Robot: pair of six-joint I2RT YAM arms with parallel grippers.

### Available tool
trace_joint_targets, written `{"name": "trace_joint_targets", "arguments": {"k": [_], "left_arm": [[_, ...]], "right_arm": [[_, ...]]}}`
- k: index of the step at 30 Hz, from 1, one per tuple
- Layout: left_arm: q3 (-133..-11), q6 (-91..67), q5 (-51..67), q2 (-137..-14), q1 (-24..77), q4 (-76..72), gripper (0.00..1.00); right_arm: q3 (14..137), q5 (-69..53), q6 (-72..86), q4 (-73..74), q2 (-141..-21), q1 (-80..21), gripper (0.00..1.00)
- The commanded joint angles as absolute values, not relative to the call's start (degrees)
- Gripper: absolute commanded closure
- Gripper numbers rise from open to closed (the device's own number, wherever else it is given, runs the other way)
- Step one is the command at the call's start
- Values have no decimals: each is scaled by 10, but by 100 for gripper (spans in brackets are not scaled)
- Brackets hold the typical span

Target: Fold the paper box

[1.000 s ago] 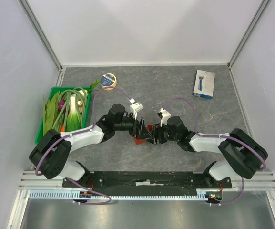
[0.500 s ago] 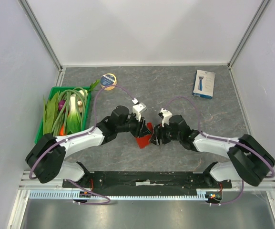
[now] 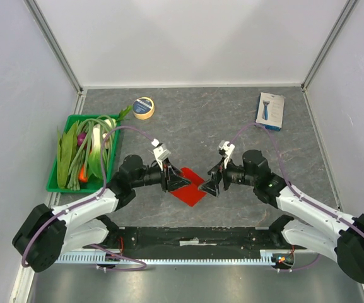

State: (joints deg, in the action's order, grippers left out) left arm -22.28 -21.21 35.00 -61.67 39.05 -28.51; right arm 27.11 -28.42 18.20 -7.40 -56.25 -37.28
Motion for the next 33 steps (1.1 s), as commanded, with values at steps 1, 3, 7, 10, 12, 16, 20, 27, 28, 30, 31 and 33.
{"name": "trace_joint_targets", "arguments": {"k": [1, 3, 7, 10, 12, 16, 20, 27, 28, 30, 31, 33], "left_arm": [[-205, -281, 459, -606, 385, -474, 76], [-200, -308, 477, -616, 383, -530, 76], [-207, -327, 488, -632, 382, -563, 76], [-209, -333, 488, -636, 382, -573, 77], [-208, -330, 480, -639, 382, -573, 77], [-194, -313, 419, -629, 381, -519, 60], [-182, -311, 237, -577, 376, -387, 35], [-182, -322, -25, -357, 370, -101, 13], [-188, -332, -44, -346, 366, -83, 11], [-223, -340, -25, -362, 339, -39, 14], [-238, -344, -3, -380, 327, -33, 14], [-282, -336, 111, -462, 296, -27, 17]], "right_arm": [[271, -452, 201, -158, -579, -375, 5], [273, -480, 206, -170, -588, -392, 7], [296, -447, 186, -136, -603, -414, 15], [304, -418, 182, -120, -599, -413, 28], [303, -399, 188, -127, -590, -414, 34], [334, -338, 158, -63, -602, -414, 68], [352, -230, 124, -19, -648, -416, 84], [389, -183, 76, -2, -715, -420, 78], [398, -180, 59, 2, -724, -421, 78], [426, -149, 42, 52, -748, -430, 78], [435, -141, 24, 65, -754, -434, 78], [455, -118, 7, 101, -767, -446, 78]]}}
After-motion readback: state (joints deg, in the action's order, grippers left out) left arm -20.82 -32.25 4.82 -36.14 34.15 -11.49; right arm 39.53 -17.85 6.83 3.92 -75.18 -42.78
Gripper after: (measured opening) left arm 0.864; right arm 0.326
